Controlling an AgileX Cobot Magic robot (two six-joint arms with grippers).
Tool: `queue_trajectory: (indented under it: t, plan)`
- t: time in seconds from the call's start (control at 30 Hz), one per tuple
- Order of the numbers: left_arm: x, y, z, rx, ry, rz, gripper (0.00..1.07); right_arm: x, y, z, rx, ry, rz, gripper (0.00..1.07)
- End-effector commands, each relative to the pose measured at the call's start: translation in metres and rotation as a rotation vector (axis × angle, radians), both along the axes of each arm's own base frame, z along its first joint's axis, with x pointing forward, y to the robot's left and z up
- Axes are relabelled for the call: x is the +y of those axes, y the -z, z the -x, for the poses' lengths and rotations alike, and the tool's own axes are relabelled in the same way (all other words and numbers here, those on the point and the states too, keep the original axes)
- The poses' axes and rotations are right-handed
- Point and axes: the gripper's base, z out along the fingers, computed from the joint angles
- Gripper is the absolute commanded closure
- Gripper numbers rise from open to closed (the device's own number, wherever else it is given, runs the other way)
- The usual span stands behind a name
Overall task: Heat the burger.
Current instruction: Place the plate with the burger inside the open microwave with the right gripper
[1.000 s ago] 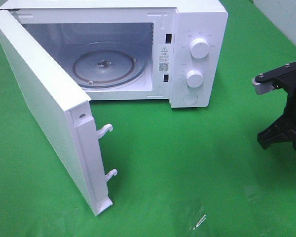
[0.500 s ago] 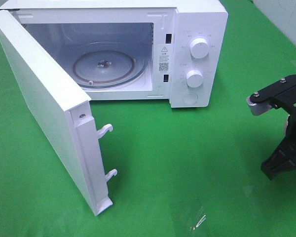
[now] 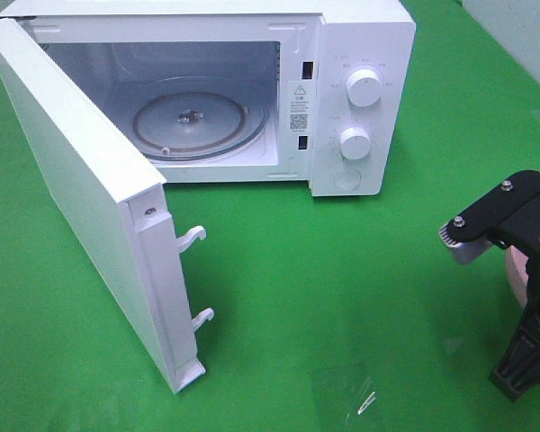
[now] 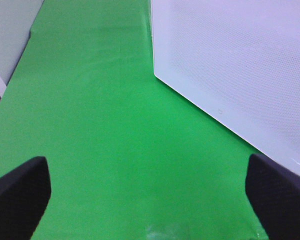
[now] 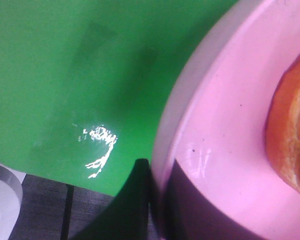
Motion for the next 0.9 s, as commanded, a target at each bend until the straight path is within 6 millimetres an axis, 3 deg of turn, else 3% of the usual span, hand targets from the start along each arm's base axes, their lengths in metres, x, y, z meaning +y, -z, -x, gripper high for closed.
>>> queue_trajectory:
  t: [0.03, 0.9]
  plan:
    - [0.000, 0.000, 0.003, -0.035, 0.000, 0.000, 0.09, -0.001, -0.005, 0.004, -0.024, -0.048, 0.050, 1.06]
    - [0.000, 0.000, 0.003, -0.035, 0.000, 0.000, 0.09, 0.042, -0.014, 0.039, -0.128, -0.465, 0.135, 1.06]
